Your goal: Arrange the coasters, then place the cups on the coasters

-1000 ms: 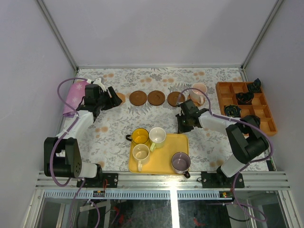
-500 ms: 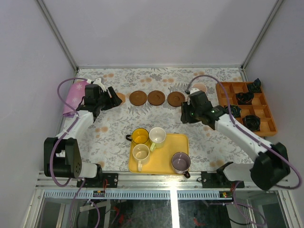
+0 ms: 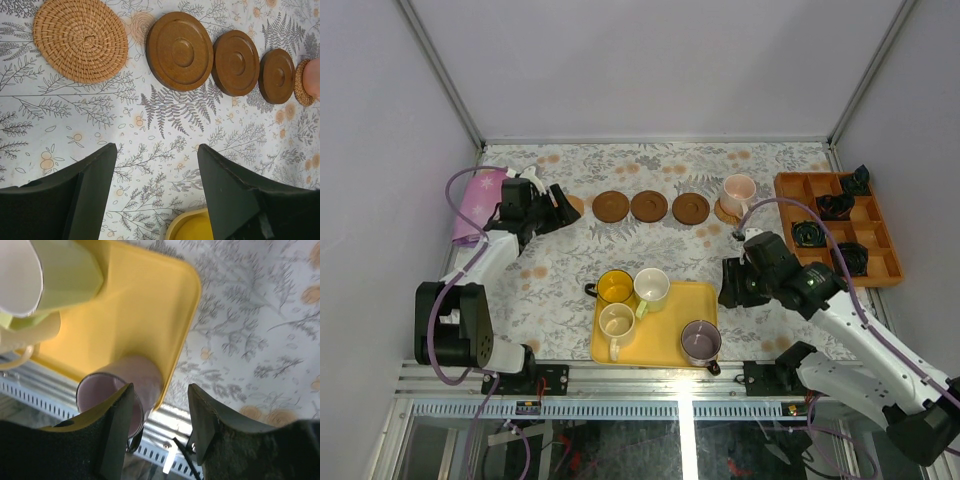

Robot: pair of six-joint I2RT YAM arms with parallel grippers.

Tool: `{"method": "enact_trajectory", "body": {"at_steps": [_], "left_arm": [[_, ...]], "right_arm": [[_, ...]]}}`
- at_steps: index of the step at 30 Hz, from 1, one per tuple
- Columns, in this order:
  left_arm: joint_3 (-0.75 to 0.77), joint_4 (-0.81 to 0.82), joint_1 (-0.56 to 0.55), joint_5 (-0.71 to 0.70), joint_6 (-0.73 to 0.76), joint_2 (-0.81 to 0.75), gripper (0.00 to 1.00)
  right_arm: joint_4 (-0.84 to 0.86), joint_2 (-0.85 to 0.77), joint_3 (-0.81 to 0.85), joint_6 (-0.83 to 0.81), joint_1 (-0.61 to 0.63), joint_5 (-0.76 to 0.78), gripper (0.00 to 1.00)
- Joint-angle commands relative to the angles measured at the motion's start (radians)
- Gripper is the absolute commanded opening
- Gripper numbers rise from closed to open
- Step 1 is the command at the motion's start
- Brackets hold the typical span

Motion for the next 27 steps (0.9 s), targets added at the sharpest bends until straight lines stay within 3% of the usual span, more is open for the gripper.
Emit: {"method": "enact_trajectory", "body": {"at_steps": [1, 9, 15, 27], "left_arm": [[0.005, 0.043, -0.005, 0.017, -0.015, 0.006, 0.66], [-0.005, 0.039, -0.007, 0.002, -0.011, -0.003, 0.67], [-0.008, 0.038, -0.006, -0.001, -0.010, -0.011, 0.66], [0.003, 0.006, -0.006, -0.028, 0.012, -0.038, 0.66]], "right_arm": [[-0.065, -0.012, -0.011, 0.056, 0.061, -0.058, 0.55], [-0.042, 0.088, -0.007, 0.127, 0.279, 0.007, 0.56], [-0.033, 0.169, -0.012, 0.140, 0.327, 0.052, 0.55], [0.039, 0.338, 0.020, 0.118, 0.329, 0.161, 0.10]]}}
